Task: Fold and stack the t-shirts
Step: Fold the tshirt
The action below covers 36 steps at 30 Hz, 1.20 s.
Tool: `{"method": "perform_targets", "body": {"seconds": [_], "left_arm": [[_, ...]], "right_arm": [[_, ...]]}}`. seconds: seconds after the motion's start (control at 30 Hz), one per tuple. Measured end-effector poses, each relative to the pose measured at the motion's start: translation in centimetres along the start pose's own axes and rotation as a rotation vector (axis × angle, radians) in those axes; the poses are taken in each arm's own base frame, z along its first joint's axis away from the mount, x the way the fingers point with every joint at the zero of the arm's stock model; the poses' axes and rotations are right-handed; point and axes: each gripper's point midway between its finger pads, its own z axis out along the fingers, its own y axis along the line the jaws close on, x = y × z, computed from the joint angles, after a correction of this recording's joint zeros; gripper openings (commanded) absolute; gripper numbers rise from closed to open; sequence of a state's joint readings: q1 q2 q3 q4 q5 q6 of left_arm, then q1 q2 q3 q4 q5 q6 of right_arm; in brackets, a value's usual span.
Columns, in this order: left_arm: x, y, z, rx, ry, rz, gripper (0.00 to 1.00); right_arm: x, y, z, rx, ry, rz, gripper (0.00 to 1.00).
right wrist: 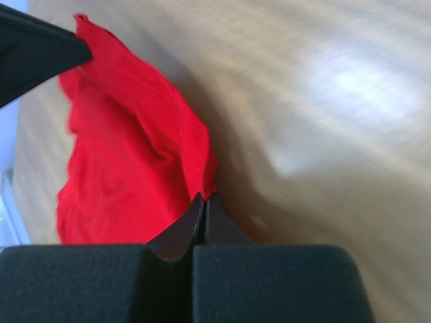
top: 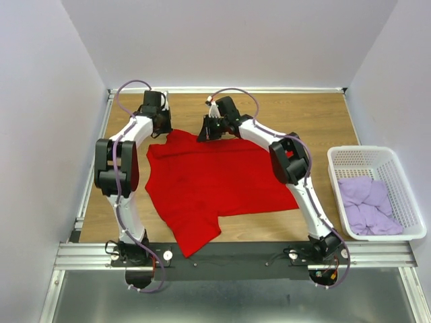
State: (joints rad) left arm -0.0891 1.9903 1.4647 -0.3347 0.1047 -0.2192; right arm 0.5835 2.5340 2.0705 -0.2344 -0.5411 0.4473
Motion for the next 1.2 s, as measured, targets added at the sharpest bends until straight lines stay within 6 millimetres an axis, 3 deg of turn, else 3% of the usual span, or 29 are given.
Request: {"method": "perform_targets", "body": {"seconds": [0.17, 0.37, 0.53, 0.83, 1.2], "left_arm": [[0.6, -0.9, -4.0, 0.035, -0.026, -0.009, 0.00], [4.5, -1.2, -7.2, 0.052, 0.025, -0.022, 0.00], [6.7, -1.4, -9.2, 0.064, 0.044, -0.039, 0.00], [8.4, -1.5, -10.2, 0.072, 0.054, -0.056, 0.00], [11.0, -3.0, -12.0, 0.128, 0.075, -0.058, 0.00]], "right_arm": [[1.2, 2.8, -1.6, -0.025, 0.027, -0.040, 0.00], [2.9, 5.2, -3.3, -0.046, 0.058, -0.078, 0.01], [4.5, 5.8, -3.8, -0.050, 0.088, -0.091, 0.01], [7.0, 5.4, -3.8, -0.038, 0.136, -0.094, 0.02], [8.0, 6.4, -4.9, -0.045, 0.151, -0.117, 0.06]]}}
